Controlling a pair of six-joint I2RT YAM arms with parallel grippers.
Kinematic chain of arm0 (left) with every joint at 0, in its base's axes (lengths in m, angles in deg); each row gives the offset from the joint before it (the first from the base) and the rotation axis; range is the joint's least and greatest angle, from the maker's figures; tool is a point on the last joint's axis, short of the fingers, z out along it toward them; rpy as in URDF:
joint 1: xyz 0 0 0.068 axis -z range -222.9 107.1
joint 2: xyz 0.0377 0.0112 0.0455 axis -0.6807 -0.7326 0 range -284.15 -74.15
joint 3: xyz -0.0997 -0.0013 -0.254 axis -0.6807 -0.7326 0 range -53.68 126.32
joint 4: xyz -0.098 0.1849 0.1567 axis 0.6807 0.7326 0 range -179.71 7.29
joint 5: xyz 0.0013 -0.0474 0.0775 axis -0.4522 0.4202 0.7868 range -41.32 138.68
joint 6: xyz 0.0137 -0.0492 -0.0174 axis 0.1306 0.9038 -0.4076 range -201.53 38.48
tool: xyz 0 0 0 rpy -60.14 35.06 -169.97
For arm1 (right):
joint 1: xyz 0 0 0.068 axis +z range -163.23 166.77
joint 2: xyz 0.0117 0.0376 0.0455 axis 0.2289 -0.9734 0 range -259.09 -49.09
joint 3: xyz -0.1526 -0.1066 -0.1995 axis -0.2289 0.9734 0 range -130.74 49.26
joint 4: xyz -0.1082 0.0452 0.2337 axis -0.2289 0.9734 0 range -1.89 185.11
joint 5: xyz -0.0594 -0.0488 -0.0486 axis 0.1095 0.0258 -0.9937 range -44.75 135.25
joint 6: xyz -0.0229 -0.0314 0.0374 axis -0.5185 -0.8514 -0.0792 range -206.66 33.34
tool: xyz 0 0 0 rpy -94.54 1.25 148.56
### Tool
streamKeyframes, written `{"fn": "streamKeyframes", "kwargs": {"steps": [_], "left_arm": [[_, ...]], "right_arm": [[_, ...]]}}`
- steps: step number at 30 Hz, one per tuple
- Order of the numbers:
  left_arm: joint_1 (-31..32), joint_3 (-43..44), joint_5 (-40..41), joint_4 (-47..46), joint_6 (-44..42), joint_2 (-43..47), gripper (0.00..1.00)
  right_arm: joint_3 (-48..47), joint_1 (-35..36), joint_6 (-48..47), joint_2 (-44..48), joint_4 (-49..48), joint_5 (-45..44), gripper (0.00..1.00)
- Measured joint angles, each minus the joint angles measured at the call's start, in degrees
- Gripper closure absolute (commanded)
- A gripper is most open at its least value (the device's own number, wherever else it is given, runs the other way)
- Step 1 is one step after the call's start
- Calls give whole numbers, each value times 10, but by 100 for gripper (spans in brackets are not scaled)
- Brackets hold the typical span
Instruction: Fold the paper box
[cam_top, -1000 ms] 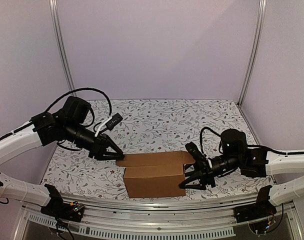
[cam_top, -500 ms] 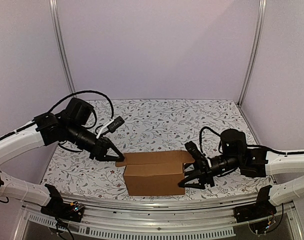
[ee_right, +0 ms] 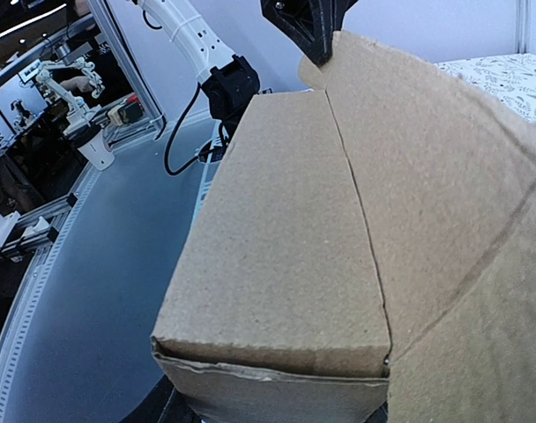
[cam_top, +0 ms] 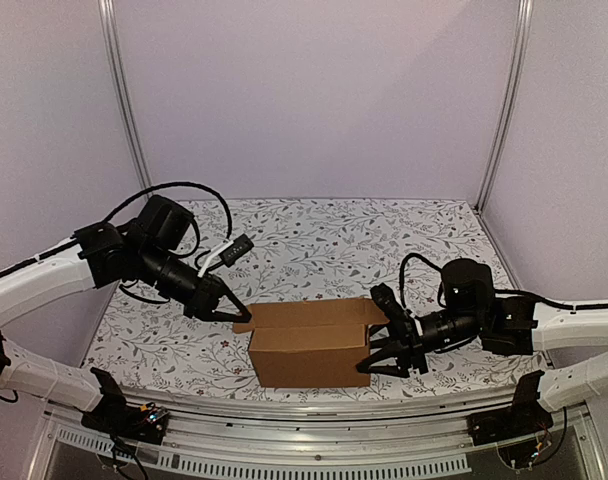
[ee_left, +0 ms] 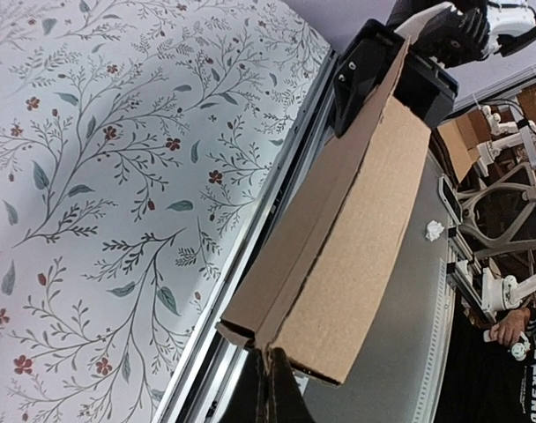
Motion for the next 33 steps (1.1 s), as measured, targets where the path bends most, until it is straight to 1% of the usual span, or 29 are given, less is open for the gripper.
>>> {"fn": "streamKeyframes", "kwargs": {"steps": [7, 15, 20, 28, 33], "left_arm": [[0, 14, 19, -5, 25, -20, 100], [6, 25, 86, -36, 82, -45, 100], [23, 25, 147, -62, 115, -51, 100], [54, 23, 255, -102, 150, -52, 100], [69, -3, 313, -146, 165, -52, 100]], "right_arm": [[1, 25, -46, 22, 18, -76, 63], [5, 50, -90, 21, 17, -177, 63], [12, 56, -96, 10, -2, -221, 62], [12, 58, -90, -5, -27, -268, 62], [12, 60, -75, -25, -44, -288, 63]]}}
